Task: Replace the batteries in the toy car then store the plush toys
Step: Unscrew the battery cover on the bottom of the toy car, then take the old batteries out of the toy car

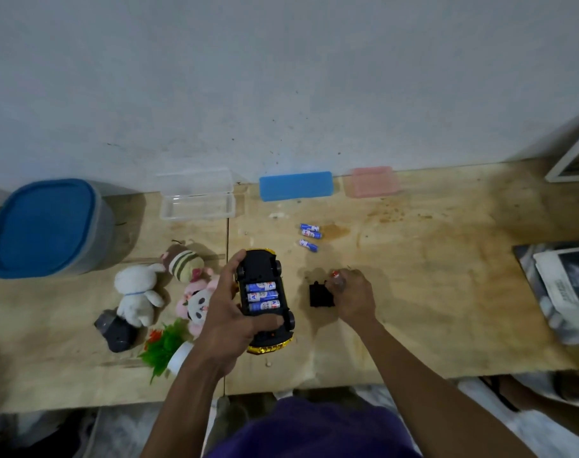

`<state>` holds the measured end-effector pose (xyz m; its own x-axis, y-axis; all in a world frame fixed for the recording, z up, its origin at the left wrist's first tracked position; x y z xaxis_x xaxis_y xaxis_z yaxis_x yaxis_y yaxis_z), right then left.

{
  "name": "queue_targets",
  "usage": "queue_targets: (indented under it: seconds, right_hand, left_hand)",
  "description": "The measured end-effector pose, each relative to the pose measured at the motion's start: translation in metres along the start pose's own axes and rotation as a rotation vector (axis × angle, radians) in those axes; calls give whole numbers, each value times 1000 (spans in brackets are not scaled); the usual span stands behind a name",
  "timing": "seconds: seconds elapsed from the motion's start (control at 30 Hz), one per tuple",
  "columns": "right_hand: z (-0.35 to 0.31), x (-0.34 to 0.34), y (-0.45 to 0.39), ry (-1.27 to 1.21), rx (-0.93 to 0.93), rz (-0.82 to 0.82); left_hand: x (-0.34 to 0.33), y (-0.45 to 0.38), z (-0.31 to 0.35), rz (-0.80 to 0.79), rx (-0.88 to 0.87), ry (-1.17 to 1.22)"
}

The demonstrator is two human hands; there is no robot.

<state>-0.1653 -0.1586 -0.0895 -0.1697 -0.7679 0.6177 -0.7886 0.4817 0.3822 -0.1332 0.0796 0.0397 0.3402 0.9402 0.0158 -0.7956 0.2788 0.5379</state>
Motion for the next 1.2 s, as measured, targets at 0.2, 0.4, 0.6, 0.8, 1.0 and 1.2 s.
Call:
queue_targets:
  seconds: [0.2,0.4,0.6,0.8,1.0,1.2]
  right_hand:
    - [0,12,2,-84,55,33]
    - [22,21,-2,-40,25,222]
    - [25,23,1,185,-62,304]
    - [30,21,1,198,-83,300]
    - [-7,38,14,-43,-5,294]
    - [-123,77,74,-571,135,39]
  left_hand:
    - [0,-9,1,2,2,27]
    - [-7,-10,0,-3,-13,38]
    - [-13,-5,3,1,-14,13]
    - [-13,-1,4,-14,-15,47]
    - [-15,2,10,-41,-48,63]
    - [-18,2,29,-75,-139,63]
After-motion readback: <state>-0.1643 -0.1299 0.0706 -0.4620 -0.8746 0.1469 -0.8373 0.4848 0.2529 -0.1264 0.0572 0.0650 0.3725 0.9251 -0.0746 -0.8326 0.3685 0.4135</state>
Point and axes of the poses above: each hand's wrist, its own y-axis away from the middle knuckle, its own x-axis out of the back of the hand, z = x × y, the point moved 8 cm from there along -y, towards the middle knuckle, and after that the axes turned 6 degrees about -y, right-handed, at the moved point
